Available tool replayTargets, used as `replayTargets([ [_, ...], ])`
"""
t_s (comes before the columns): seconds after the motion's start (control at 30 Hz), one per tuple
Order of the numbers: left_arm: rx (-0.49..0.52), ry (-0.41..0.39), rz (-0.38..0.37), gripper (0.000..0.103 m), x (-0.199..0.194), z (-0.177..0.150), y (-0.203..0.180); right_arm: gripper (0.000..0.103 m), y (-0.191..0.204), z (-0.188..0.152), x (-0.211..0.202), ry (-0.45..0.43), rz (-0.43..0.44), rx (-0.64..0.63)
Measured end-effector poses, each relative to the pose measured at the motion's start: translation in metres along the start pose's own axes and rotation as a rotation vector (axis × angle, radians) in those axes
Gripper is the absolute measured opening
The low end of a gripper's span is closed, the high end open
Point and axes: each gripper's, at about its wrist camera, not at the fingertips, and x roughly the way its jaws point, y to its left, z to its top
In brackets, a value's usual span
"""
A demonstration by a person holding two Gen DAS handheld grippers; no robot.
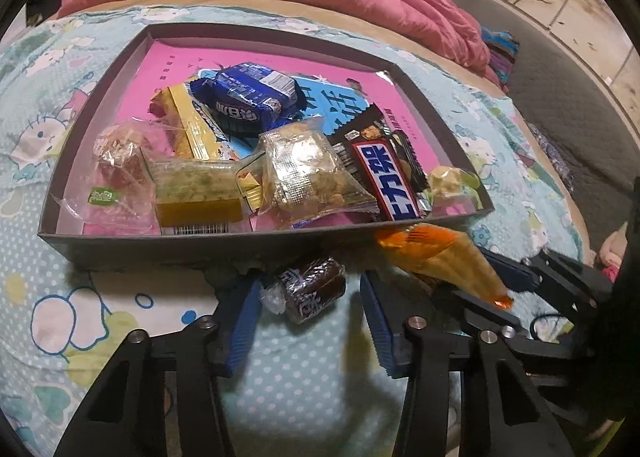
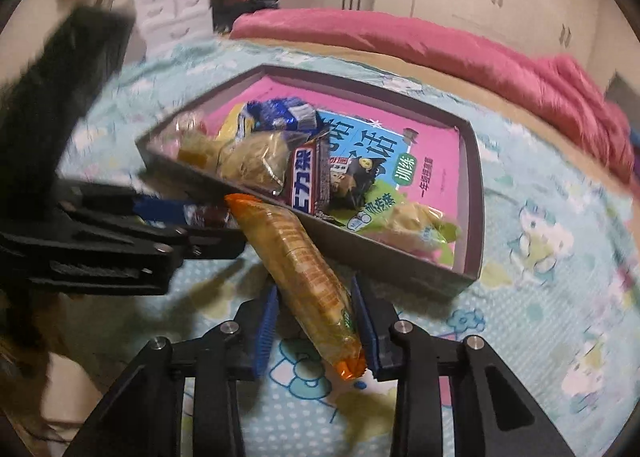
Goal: Organize snacks
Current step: 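Grasp the small wrapped chocolate with the left tool while the right tool grasps the cracker pack, then carry the wrapped chocolate over the tray with the left tool while the right tool carries the cracker pack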
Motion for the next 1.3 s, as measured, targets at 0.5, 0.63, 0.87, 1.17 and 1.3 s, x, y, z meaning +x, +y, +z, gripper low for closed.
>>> replayTargets([
  [0.5,0.028,-0.009,-0.056,0.038,-0.025,-0.009,-0.007,0.023,-0.013,0.0,-0.01,-0.059,0.218,0.222],
  [0.63,0.038,-0.026,-0.057,0.038,-0.034,-0.008,-0.011,0.023,-0.006,0.001,-0.008,-0.05,0.209,0.204],
  [0.87,0.023,-0.035,-0.046,0.038,-0.041,-0.009,-0.004,0.023,-0.003,0.001,-0.006,-0.039,0.193,0.209],
  [1.17,-0.009,-0.145,-0.034,0.038,-0.075,0.005,0.01,0.023,-0.012,0.013,-0.029,-0.113,0.241,0.272],
  [1.3,-0.028,-0.194,0.004,0.038,-0.083,0.019,0.023,0.023,-0.023,0.024,-0.032,-0.149,0.227,0.306],
])
